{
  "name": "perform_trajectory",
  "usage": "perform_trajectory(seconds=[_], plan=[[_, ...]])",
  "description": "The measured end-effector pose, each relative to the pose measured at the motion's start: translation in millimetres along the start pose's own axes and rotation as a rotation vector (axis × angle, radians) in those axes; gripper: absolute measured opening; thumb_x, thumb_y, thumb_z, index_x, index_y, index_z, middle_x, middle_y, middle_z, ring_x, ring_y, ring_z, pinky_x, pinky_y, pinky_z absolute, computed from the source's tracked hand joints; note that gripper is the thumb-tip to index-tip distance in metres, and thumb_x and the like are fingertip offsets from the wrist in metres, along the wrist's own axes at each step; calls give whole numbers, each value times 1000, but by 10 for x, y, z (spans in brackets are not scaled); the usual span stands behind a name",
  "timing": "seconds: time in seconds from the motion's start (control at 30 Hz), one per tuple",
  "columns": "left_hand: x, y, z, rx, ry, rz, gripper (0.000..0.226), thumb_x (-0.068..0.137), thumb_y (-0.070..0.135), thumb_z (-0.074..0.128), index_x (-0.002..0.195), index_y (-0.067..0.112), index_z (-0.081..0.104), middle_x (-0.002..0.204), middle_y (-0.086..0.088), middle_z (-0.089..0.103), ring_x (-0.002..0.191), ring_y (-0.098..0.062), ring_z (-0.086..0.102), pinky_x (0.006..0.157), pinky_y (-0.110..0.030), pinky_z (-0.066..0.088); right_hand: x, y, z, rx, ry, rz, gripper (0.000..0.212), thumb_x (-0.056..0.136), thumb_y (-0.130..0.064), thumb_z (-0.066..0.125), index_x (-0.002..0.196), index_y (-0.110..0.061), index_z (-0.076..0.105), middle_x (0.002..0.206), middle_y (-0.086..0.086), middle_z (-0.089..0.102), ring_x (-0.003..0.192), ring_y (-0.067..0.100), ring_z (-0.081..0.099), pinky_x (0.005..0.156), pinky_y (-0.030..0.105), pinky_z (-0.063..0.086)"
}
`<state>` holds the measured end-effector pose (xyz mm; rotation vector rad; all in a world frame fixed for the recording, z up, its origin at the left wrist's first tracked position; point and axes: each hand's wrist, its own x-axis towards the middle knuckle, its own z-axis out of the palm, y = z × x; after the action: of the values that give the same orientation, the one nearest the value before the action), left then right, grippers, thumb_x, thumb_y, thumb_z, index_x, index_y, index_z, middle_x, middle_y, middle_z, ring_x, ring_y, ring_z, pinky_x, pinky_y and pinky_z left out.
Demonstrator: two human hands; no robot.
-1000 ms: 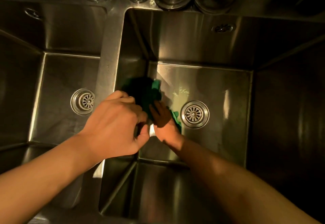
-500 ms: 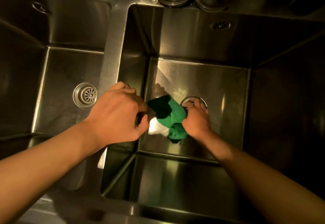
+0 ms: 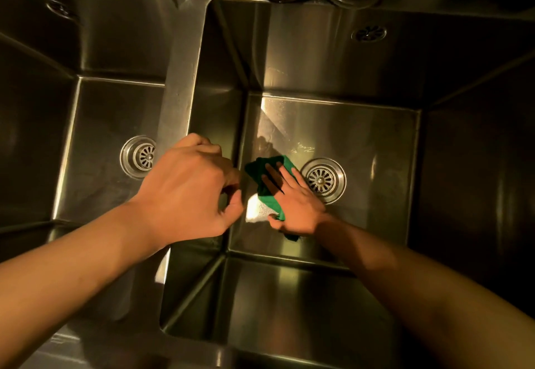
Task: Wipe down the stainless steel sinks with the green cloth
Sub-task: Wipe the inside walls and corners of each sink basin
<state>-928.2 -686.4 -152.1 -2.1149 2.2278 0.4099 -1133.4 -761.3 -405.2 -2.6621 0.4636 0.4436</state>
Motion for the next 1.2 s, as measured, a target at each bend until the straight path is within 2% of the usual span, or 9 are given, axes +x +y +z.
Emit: perform_trajectory(seconds=[0.13,0.27,0.4,0.5,0.63,0.77,1.0,1.13,1.2], plan=[[6,8,-8,3,15,8,27,85,44,58,68,26,70,63,6,63,66,-21,56,81,-33,36,-427,-139,268,64,4,-298,84,87,-46,51,161,-19,22,168,7,16,155,31,15,126,53,9],[6,3,-20,7,-8,8,29,86,45,56,68,28,70,64,7,64,65,-19,56,81,-32,34,-976,74,451,0,21,-330,85,86,-42,57,161,-23,22,170,5,12,156,30,10,123,53,18],[9,18,-39,15,-19,8,30,86,46,54,68,29,70,63,7,62,65,-19,55,81,-33,35,-1454,521,383,-89,-34,-195,87,86,-40,57,162,-23,18,171,5,6,157,31,6,124,52,15],[14,23,-43,12,-20,8,30,85,45,54,67,28,71,64,6,64,66,-21,57,82,-34,37,-1780,826,332,-62,-42,69,94,79,-31,64,161,-20,20,170,9,9,156,35,10,121,55,24],[19,17,-38,5,-21,7,33,86,46,53,68,28,73,64,7,66,65,-22,59,83,-34,37,-1694,1035,179,102,87,527,88,91,-20,63,162,-22,11,170,11,4,156,36,3,123,58,19],[22,15,-43,-6,-16,20,33,86,46,53,68,26,74,63,7,66,65,-22,60,82,-33,37,-1260,1276,-39,233,269,849,76,95,-22,59,160,-12,22,167,17,12,154,38,9,123,56,18],[16,15,-54,-5,-40,29,31,84,43,56,75,23,78,68,6,71,70,-23,66,86,-37,43,-271,1557,-488,255,366,905,77,88,-31,47,157,-4,28,165,24,19,152,45,15,124,55,8],[8,11,-56,8,-53,29,30,84,43,57,75,24,77,68,7,70,71,-22,65,87,-34,41,397,1041,-651,195,369,831,75,88,-30,51,157,-9,30,163,24,24,151,43,18,124,54,9],[8,-1,-53,10,-65,20,28,84,43,58,74,25,76,68,7,69,71,-21,64,87,-34,42,729,686,-668,260,340,749,75,90,-28,49,160,-16,25,168,16,13,155,38,10,124,53,14]])
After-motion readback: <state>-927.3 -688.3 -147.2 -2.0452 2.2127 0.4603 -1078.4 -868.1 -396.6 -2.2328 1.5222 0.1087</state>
